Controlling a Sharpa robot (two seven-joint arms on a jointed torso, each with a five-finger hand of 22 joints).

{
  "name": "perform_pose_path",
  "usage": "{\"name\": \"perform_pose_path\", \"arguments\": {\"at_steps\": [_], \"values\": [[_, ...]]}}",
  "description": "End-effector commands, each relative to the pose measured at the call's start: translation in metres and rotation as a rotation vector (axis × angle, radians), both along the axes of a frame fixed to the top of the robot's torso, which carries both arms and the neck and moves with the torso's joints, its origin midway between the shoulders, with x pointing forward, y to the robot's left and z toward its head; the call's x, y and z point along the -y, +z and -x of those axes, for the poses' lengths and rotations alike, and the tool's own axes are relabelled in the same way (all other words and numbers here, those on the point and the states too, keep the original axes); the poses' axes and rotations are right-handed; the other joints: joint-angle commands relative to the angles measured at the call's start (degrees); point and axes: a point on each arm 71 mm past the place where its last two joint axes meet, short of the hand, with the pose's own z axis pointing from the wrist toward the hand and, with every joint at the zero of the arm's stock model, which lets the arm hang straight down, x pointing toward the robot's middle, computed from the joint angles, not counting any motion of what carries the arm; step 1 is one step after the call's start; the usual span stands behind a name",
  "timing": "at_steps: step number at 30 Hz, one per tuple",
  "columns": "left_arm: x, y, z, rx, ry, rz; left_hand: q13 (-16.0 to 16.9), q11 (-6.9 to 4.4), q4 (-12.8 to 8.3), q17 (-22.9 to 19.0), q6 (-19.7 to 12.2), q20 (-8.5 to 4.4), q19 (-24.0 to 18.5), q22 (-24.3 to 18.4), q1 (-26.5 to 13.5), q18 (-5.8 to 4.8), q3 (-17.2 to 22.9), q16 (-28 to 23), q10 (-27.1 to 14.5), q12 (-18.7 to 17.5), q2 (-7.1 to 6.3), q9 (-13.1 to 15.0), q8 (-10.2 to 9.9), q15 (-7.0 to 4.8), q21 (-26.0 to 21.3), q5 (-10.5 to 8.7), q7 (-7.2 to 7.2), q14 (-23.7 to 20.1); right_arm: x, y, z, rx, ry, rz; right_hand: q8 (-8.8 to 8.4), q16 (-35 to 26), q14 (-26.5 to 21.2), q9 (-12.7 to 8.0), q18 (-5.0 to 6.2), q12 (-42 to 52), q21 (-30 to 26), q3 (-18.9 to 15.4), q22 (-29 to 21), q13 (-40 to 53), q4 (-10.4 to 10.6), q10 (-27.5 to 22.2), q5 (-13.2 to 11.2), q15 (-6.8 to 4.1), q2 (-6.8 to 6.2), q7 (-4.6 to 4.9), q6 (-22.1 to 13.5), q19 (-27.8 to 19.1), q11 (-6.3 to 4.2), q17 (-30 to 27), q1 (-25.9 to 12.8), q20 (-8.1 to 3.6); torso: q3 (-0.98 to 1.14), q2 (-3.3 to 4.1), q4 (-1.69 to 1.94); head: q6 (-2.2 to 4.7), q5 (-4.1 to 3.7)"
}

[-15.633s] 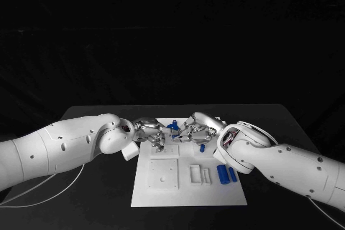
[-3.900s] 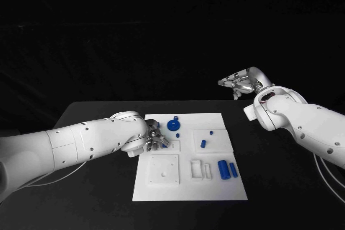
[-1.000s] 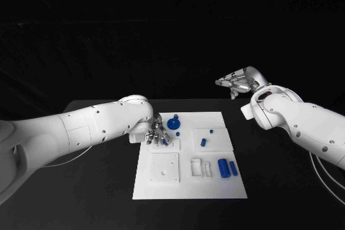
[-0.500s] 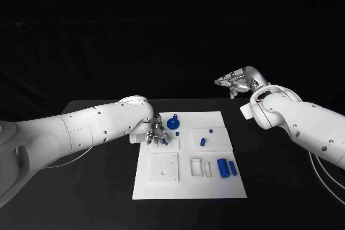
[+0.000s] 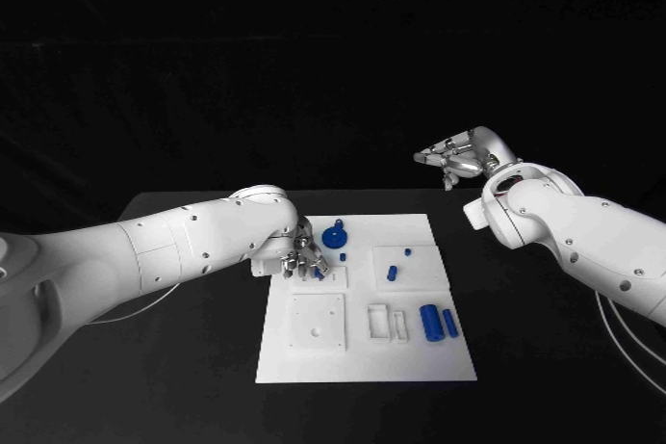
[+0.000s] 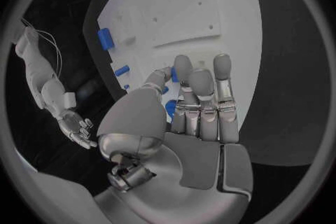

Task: Assemble the parts on the task board

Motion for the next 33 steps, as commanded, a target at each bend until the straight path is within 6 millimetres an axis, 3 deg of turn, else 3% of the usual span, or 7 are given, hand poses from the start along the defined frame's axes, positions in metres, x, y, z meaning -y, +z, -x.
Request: {"name": "perform_pose_path", "arguments": {"at_steps": [1,33], "values": [[0.0046,-0.0015,0.0021,-0.004,-0.019,0.006,0.1,-0.90,-10.5,0.0,1.7,-0.07,-0.3,1.1,0.4,0.15,10.6,0.0,2.9,-0.2,0.44,0.1,0.2,-0.36,0.2,-0.01,-1.56,0.0,-0.0022,-0.0003,0.0003,-0.002,0.015,0.003,-0.24,-0.1,0.1,-0.1,0.76,-0.1,0.1,-0.2,-0.1,-0.1,0.0,-0.3,0.2,0.21,0.44,0.05,-0.5,2.2,-0.07,0.1,-0.2,0.32,-0.02,-0.01,0.00,-0.03,-0.02],[0.0033,-0.0039,0.0052,-0.045,-0.045,-0.015,0.1,-0.90,-10.5,0.0,1.7,-0.04,-0.4,1.1,0.6,0.13,10.7,0.0,2.9,-0.3,0.43,0.0,0.2,-0.31,0.1,0.16,-1.52,-0.1,-0.0028,-0.0038,0.0002,-0.011,0.018,0.004,-0.24,0.0,0.1,-0.1,0.77,-0.1,0.1,-0.2,-0.1,-0.1,0.0,-0.3,0.2,0.20,0.46,0.03,-0.5,2.2,-0.09,0.1,-0.1,0.31,-0.02,-0.04,0.00,-0.15,0.02]]}}
